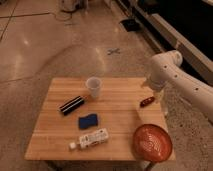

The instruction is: Place the ceramic cup in the ceramic bowl

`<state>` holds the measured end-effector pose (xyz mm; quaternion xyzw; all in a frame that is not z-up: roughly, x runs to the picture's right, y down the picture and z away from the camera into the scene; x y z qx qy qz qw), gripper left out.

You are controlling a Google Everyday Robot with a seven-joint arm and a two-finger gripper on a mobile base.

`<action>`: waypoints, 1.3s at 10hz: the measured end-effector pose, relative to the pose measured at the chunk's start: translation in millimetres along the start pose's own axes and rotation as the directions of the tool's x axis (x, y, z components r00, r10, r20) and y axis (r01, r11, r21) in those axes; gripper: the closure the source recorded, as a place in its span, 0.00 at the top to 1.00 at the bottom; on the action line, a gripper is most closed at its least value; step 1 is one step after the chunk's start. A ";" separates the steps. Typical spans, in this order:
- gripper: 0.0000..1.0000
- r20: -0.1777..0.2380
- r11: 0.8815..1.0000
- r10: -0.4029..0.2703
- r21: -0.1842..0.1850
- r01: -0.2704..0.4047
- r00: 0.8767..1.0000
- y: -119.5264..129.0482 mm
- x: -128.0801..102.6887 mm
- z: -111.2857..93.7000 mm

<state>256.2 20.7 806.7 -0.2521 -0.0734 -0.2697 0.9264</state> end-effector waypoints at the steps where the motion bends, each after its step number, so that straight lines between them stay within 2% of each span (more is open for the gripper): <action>1: 0.74 0.000 1.000 0.000 0.000 0.000 1.000 -0.2 -0.1 0.0; 5: 0.74 0.000 1.000 -0.001 0.001 0.001 1.000 -1.0 -0.5 -0.1; 7: 0.74 0.015 1.000 -0.015 0.005 0.014 1.000 -8.2 -7.1 -4.2; 9: 0.74 0.046 0.996 -0.088 0.025 0.087 0.995 -38.6 -33.9 -18.4; 11: 0.74 0.063 0.987 -0.159 0.047 0.156 0.985 -65.7 -58.2 -33.6; 13: 0.74 0.074 0.971 -0.234 0.070 0.229 0.969 -95.6 -87.2 -43.1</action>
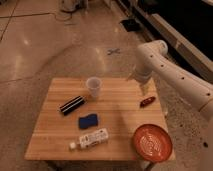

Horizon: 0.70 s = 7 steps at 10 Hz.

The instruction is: Place the ceramic cup in the ceramic bowl

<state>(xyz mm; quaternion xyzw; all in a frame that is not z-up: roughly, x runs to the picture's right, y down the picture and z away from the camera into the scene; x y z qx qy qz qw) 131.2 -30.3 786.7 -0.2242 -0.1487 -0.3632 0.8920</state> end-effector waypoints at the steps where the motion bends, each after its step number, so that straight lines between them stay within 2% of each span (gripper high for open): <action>1: 0.74 0.004 0.999 -0.033 0.005 0.033 0.999 -14.6 -9.9 1.1; 4: 0.74 0.005 0.992 -0.128 0.015 0.128 0.992 -58.8 -39.3 14.7; 7: 0.74 -0.014 0.982 -0.187 0.024 0.187 0.982 -95.8 -54.1 37.1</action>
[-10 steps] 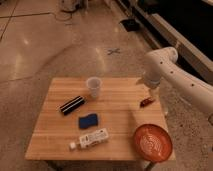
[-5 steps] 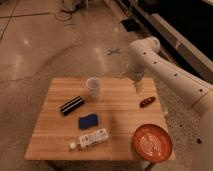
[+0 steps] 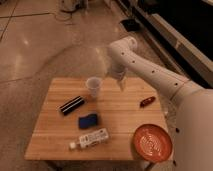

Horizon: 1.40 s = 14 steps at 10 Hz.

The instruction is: Place the ceramic cup in the ceramic bowl

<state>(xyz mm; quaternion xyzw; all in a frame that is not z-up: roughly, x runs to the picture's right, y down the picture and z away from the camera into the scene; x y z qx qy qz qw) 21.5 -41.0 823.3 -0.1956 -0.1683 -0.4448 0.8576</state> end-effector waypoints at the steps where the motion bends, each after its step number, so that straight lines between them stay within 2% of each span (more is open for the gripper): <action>1: 0.74 0.000 1.000 -0.009 -0.002 0.009 1.000 -8.9 -1.2 9.1; 5: 0.74 0.022 0.999 -0.021 -0.040 0.022 1.000 -22.0 -8.7 51.7; 8: 0.74 0.025 0.998 -0.029 -0.052 0.030 0.999 -32.4 -17.5 73.5; 9: 0.68 0.019 0.998 -0.032 -0.046 0.033 0.999 -38.2 -19.5 78.5; 11: 0.47 0.004 0.999 -0.029 -0.028 0.029 1.000 -46.7 -19.7 86.5; 14: 0.18 -0.001 1.000 -0.015 -0.021 0.015 1.000 -45.5 -20.5 99.0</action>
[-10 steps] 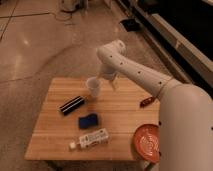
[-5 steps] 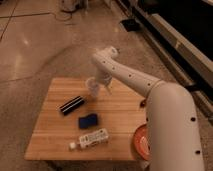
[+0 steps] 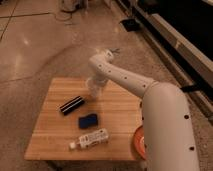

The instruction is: Place the ceramic cup in the ceramic bowl

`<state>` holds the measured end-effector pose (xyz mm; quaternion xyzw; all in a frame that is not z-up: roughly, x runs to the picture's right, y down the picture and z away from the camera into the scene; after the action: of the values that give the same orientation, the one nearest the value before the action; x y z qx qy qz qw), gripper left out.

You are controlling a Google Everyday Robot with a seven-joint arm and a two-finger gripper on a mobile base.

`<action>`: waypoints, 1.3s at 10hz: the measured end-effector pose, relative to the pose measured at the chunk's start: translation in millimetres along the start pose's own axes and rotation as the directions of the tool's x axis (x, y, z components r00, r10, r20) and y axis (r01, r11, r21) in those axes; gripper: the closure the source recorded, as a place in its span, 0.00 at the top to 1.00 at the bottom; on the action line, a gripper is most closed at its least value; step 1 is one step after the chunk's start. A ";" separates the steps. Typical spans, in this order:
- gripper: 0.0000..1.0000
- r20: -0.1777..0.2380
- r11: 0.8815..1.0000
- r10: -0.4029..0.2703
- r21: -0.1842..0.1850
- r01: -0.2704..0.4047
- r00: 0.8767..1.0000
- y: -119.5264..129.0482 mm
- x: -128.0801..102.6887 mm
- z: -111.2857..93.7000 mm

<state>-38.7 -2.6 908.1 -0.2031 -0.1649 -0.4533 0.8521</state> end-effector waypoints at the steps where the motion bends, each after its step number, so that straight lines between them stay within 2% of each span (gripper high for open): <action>1: 0.07 0.001 1.000 0.008 0.002 -0.008 1.000 4.1 1.2 2.4; 2: 0.02 0.005 1.000 0.015 0.007 -0.015 1.000 6.8 1.9 2.2; 4: 0.00 0.013 0.998 0.037 0.042 -0.038 0.999 16.0 7.3 -12.0; 5: 0.00 0.017 0.997 0.043 0.061 -0.044 0.999 21.8 10.5 -22.5; 7: 0.00 0.021 0.992 0.062 0.112 -0.063 0.998 51.0 22.1 -56.7; 9: 0.00 0.023 0.987 0.076 0.144 -0.079 0.997 98.0 32.1 -87.4; 11: 0.00 0.031 0.987 0.063 0.147 -0.067 0.998 139.0 31.2 -101.8; 13: 0.00 0.045 0.989 0.016 0.147 -0.022 0.999 188.0 21.0 -114.3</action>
<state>141.4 21.1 782.2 -0.1507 -0.2144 -0.4273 0.8653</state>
